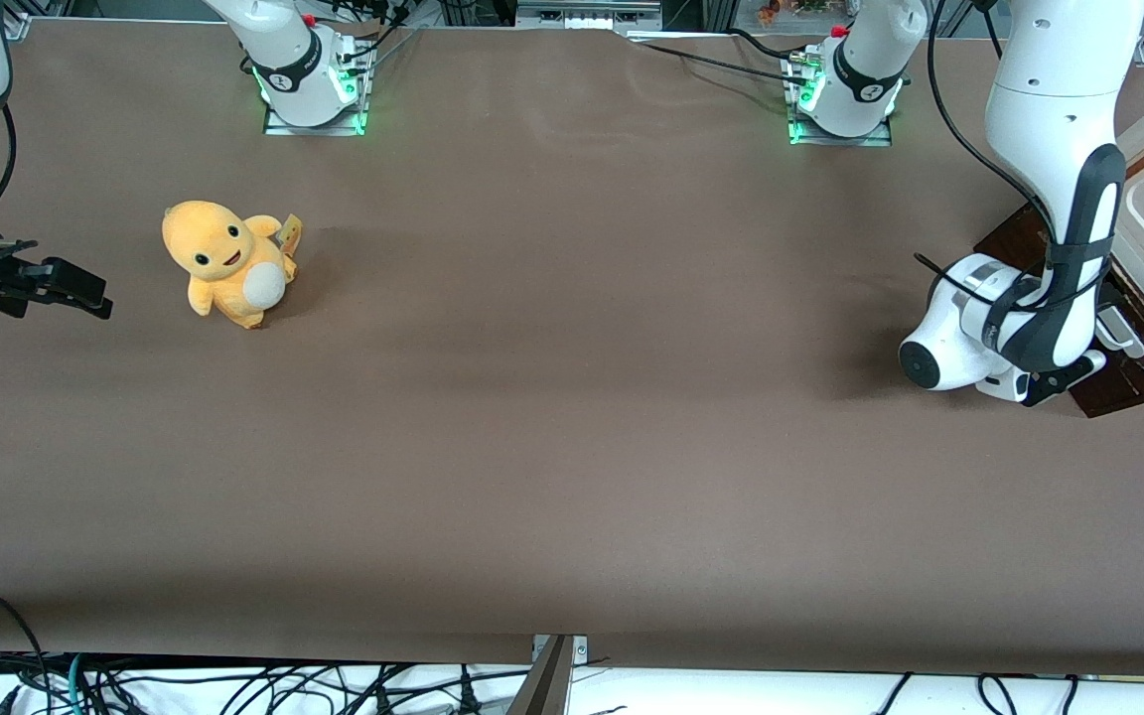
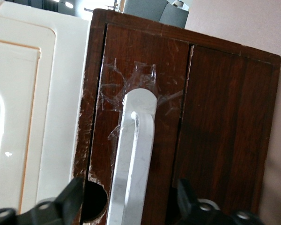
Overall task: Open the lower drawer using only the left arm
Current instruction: 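Align the open left gripper around the white handle of the lower drawer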
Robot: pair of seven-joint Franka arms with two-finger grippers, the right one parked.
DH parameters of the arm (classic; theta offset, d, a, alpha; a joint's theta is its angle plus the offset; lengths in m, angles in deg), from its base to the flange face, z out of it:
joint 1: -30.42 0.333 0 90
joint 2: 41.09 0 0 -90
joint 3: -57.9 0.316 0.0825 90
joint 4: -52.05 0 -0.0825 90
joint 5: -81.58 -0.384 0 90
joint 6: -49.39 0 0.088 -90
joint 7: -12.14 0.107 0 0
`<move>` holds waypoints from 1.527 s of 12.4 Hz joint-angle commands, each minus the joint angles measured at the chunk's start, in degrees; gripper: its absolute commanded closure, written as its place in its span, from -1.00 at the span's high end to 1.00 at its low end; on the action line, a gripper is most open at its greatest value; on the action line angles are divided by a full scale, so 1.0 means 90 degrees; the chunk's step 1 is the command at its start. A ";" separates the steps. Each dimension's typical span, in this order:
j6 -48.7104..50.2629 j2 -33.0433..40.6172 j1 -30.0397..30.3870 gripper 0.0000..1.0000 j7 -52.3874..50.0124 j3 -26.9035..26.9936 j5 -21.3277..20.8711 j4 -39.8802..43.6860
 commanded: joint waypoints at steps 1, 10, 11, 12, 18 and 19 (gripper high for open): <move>0.0082 0.0232 0.0018 0.18 -0.0077 -0.0023 -0.0109 -0.0220; 0.0189 0.0193 -0.0080 -0.70 -0.0077 -0.0052 -0.0080 -0.0201; 0.0190 0.0193 -0.0080 -0.82 -0.0077 -0.0062 -0.0080 -0.0201; 0.0190 0.0184 -0.0080 -0.92 -0.0067 -0.0062 -0.0070 -0.0201; 0.0326 0.0174 -0.0207 -1.00 0.0011 -0.0159 0.0203 -0.0123; 0.0336 0.0174 -0.0226 -1.00 0.0011 -0.0198 0.0252 -0.0123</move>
